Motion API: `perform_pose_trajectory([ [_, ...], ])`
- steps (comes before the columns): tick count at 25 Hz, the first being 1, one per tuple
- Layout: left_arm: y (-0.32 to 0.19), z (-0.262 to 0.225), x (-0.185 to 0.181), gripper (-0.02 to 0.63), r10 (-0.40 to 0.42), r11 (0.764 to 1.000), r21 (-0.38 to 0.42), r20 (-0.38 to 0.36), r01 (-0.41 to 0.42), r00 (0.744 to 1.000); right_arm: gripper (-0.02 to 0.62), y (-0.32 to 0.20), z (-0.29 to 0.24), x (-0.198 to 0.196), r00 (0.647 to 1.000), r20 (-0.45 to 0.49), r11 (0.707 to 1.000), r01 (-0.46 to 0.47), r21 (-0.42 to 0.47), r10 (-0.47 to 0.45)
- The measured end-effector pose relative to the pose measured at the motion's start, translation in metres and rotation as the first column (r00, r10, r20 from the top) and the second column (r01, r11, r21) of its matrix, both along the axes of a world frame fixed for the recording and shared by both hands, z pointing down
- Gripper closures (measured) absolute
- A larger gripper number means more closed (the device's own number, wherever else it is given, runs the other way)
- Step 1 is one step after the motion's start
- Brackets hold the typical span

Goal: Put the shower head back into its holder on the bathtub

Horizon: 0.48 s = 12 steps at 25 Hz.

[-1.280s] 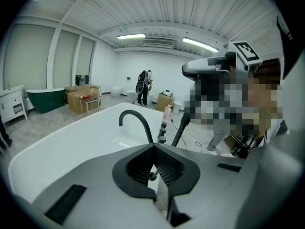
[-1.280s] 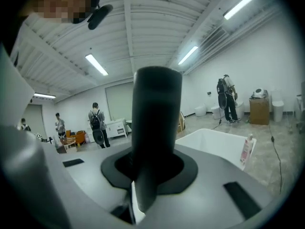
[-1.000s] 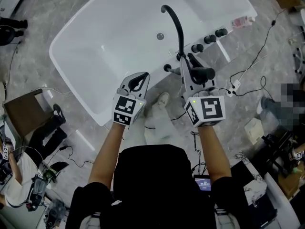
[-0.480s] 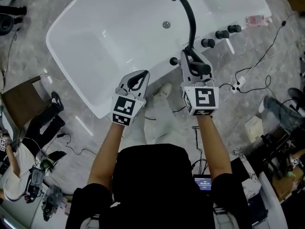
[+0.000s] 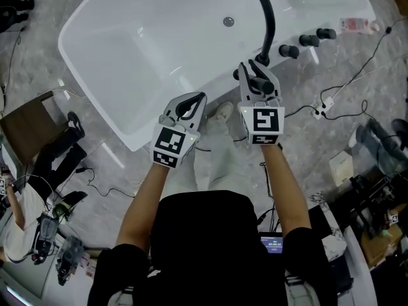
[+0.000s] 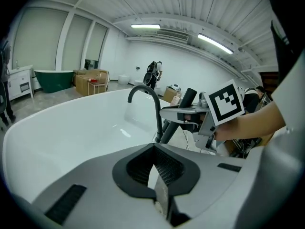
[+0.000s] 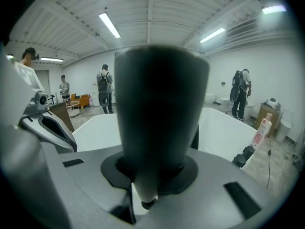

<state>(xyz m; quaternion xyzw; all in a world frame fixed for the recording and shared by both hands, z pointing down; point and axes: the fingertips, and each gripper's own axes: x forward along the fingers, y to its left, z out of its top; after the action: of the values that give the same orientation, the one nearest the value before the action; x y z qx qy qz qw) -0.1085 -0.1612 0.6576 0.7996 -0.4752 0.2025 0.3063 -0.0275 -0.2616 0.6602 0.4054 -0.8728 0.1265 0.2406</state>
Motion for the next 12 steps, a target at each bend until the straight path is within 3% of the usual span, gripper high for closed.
perform_pose_trajectory([
  [6, 0.004, 0.017, -0.01, 0.592, -0.032, 0.999, -0.043, -0.007, 0.032, 0.999, 0.52, 0.003, 0.025, -0.002, 1.0, -0.002, 0.999, 0.0, -0.037, 0.0],
  [12, 0.012, 0.029, -0.013, 0.592, -0.028, 0.998, -0.056, 0.043, 0.031, 0.999, 0.52, 0.007, 0.038, -0.004, 1.0, -0.006, 0.999, 0.016, -0.035, -0.016],
])
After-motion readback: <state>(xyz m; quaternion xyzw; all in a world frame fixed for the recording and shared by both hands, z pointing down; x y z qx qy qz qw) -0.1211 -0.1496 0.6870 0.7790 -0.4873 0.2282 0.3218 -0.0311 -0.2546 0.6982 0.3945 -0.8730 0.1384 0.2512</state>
